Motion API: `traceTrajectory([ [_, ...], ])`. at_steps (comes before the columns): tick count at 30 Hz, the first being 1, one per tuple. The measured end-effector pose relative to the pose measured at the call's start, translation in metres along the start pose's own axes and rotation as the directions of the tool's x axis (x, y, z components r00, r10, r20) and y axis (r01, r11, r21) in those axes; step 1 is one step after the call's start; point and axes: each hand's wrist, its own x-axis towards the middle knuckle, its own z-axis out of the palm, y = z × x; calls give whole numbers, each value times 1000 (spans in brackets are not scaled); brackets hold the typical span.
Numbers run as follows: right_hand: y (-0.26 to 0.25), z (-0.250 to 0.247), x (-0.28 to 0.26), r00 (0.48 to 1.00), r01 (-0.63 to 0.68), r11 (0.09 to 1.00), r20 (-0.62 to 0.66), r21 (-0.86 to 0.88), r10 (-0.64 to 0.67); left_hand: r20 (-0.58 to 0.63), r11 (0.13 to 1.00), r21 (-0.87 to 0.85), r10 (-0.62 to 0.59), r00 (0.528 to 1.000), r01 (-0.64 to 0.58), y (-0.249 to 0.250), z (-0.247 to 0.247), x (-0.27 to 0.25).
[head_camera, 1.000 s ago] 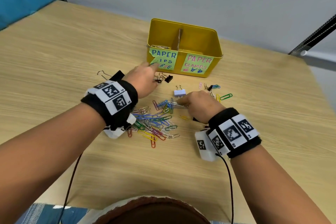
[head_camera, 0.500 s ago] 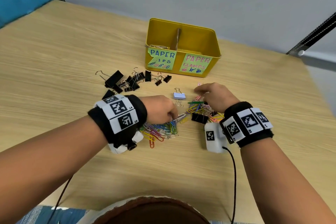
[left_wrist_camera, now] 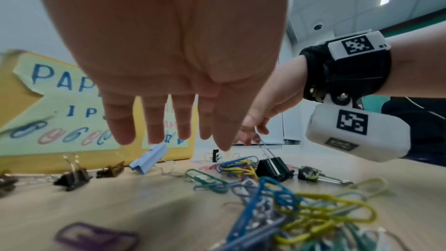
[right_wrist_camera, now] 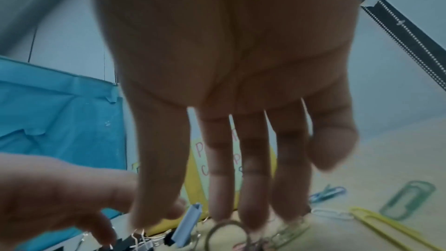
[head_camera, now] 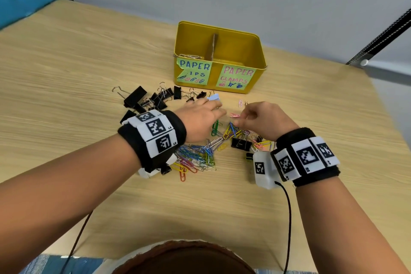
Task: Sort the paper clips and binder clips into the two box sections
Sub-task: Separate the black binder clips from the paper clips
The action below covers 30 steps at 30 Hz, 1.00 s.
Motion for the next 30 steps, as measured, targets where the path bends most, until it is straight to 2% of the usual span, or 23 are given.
traceTrajectory([
  [2,0,1,-4,987,-1,1000,164,3,0,93,997,-51,65,994,-61,6,4,4],
  [3,1,1,-5,982,8,1000,186,25,-13,155,995,-50,94,984,-87,9,6,6],
  [6,12,-8,-5,990,12,990,135,142,-31,282,991,4,129,951,-136,17,12,8],
  [9,23,-21,-2,997,-12,964,79,267,-9,218,991,-65,127,967,-116,16,8,6],
  [11,27,-24,5,999,-20,933,-32,360,34,179,989,-111,113,977,-94,14,2,5],
  [14,23,-20,20,972,3,856,-204,518,119,189,987,-144,102,977,-75,13,-3,4],
  [16,15,-14,26,970,39,800,-215,599,113,216,981,-178,111,970,-73,15,-5,2],
  [18,10,-8,31,977,65,782,-197,620,76,246,973,-214,136,960,-83,18,-6,-1],
  [20,10,-5,33,964,49,836,-244,547,103,262,966,-242,153,953,-89,19,-5,-4],
  [22,12,-4,31,948,-13,925,-288,380,131,233,964,-255,137,963,-75,18,-3,-5],
  [24,12,1,28,976,-110,983,-173,150,136,171,968,-243,104,980,-61,16,-3,-3],
  [26,10,10,26,986,-166,984,-14,-63,166,129,977,-212,67,989,-38,15,-3,0],
  [28,5,15,25,984,-168,974,32,-149,175,145,986,-163,47,988,-23,14,-2,3],
  [30,2,14,25,987,-149,977,33,-153,155,188,993,-107,69,980,-49,14,0,4],
])
